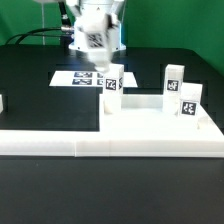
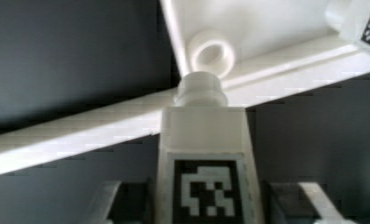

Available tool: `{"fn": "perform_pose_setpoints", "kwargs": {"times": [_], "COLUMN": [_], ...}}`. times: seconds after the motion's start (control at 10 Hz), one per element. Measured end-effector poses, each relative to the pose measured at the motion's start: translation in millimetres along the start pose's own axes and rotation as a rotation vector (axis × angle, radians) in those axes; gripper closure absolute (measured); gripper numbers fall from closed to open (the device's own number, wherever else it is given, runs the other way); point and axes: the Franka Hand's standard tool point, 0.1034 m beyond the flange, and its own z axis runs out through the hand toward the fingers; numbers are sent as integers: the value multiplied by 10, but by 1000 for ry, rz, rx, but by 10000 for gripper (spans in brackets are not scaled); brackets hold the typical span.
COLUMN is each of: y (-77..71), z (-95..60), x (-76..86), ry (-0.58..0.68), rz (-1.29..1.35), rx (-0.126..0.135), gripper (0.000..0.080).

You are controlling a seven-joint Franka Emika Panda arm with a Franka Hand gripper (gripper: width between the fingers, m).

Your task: Assemble square table

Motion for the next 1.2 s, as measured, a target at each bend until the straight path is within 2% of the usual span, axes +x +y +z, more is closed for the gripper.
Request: {"fn": "perform_pose_setpoints", "kwargs": {"times": [0.2, 0.4, 0.5, 0.6, 0.7, 0.8, 1.0, 1.2], "y": [71, 68, 62, -29, -122, -150, -32, -91], "z": [-7, 10, 60, 168, 232, 292, 321, 382], "x": [33, 34, 54, -59, -43, -41, -36, -79], "ry": [5, 13, 147, 151, 156, 155, 142, 133], "rz": [-27, -34, -90, -129, -151, -162, -168, -175], "rx": [-4, -9, -53, -64, -67, -73, -80, -75], "gripper": [509, 509, 509, 509, 509, 509, 509, 509]}}
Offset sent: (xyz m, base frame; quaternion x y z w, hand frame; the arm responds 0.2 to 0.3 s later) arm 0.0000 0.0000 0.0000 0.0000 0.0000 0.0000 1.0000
